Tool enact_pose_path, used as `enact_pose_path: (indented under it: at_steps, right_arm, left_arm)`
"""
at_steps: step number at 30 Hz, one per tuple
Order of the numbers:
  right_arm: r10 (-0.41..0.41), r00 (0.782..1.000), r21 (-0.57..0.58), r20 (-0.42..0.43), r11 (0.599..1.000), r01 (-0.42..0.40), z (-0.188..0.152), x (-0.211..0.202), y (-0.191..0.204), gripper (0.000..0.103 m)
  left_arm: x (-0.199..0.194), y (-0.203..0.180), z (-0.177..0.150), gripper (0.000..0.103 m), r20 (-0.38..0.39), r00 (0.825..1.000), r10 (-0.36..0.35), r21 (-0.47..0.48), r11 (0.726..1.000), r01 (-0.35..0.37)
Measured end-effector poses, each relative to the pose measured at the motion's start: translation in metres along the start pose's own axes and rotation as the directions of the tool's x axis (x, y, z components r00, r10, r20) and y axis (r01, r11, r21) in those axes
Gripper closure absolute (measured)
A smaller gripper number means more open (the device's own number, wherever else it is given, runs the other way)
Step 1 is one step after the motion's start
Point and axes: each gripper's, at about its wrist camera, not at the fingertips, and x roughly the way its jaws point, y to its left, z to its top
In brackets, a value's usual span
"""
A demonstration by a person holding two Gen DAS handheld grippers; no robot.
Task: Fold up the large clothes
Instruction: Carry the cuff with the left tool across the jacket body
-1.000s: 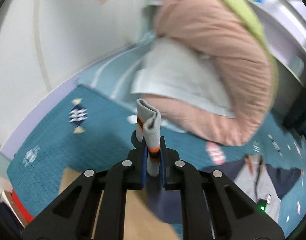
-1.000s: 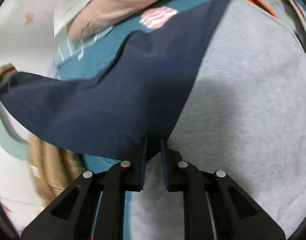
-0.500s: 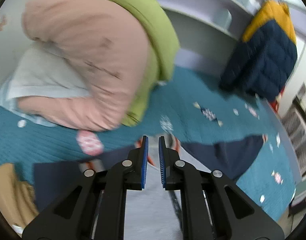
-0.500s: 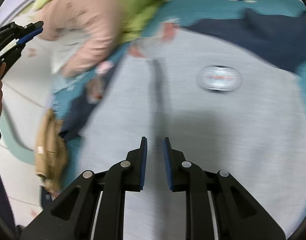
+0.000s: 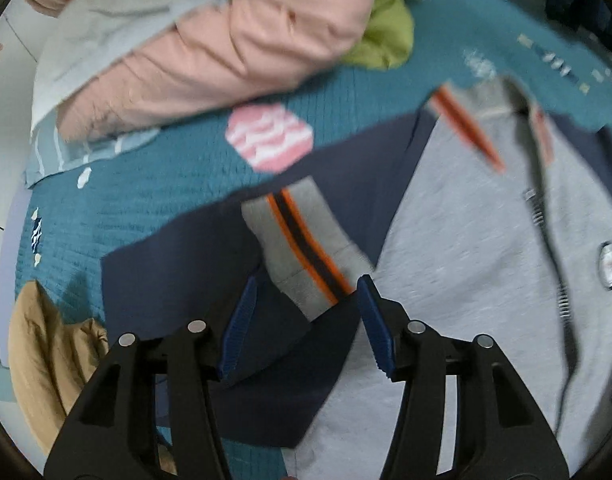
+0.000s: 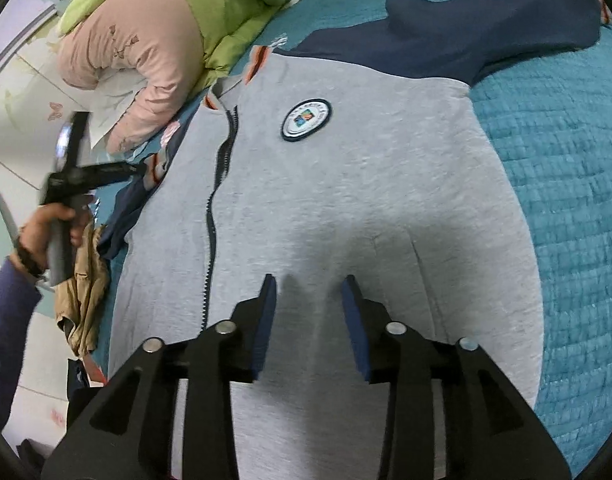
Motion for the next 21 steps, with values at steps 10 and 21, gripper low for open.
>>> enact_pose_path:
  at_steps: [10,21]
  right_arm:
    - [0.059,0.998,0.041,-0.007,0.997,-0.059,0.001,0.000,-0.013,0.068]
    - [0.107,0.994,0.070,-0.008,0.992,-0.107,0.000,-0.001,-0.024,0.068]
  left_arm:
    - [0.030,-0.014,0.001,0.022,-0.023,0.996,0.086,0.069,0.994,-0.084]
    - [0.023,0.001,0.018,0.090,-0.029,1.000,0.006,-0.037,0.999,-0.007]
